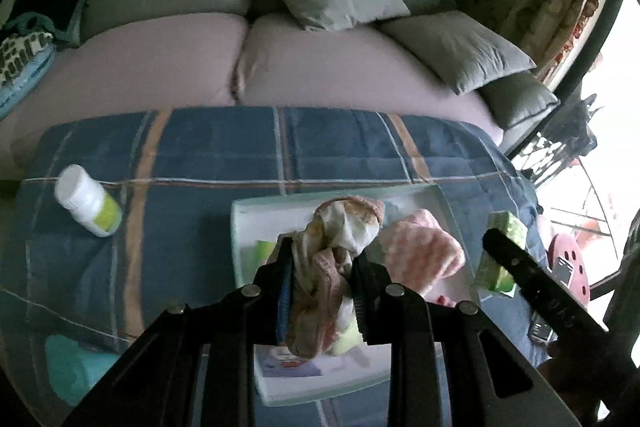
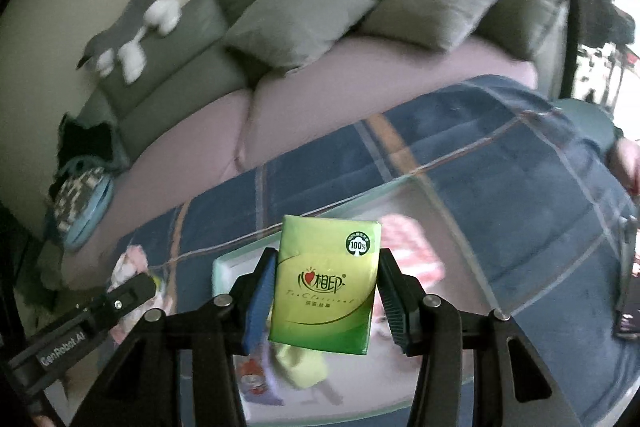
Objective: Organize soft objects
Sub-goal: 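Carry the tissue pack over the tray with the right tool while the left tool carries the cloth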
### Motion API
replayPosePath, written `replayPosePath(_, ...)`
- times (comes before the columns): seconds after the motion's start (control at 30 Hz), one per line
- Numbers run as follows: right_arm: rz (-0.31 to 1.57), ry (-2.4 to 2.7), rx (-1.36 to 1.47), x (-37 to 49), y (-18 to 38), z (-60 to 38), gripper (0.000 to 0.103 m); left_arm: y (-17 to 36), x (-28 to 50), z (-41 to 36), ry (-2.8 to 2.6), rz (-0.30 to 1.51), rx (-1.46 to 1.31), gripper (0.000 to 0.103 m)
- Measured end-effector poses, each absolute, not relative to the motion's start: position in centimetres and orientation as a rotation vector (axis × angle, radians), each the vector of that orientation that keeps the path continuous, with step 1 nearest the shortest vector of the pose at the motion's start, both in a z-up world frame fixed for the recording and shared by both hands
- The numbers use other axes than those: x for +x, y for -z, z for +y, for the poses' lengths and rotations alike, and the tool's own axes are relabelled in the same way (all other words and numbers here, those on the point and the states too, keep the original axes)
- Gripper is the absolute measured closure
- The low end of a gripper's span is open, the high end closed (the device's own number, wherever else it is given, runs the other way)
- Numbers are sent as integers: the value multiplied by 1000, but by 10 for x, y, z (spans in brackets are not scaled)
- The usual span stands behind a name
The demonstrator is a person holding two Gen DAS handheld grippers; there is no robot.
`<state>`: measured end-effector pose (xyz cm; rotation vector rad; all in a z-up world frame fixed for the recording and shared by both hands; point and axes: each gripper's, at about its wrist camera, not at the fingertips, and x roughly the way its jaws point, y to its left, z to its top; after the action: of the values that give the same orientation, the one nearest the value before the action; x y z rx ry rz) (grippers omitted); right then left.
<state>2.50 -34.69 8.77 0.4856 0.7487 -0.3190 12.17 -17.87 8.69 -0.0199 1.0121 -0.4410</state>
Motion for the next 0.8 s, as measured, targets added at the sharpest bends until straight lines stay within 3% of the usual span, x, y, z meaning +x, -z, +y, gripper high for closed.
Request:
replayPosePath(0.4, 776, 397, 488, 7, -82, -365, 51, -53, 121, -200, 471, 1090, 15, 76)
replayPosePath(0.8, 937, 297, 367, 39, -48, -320, 51, -19, 126, -190, 416, 1177, 12, 76)
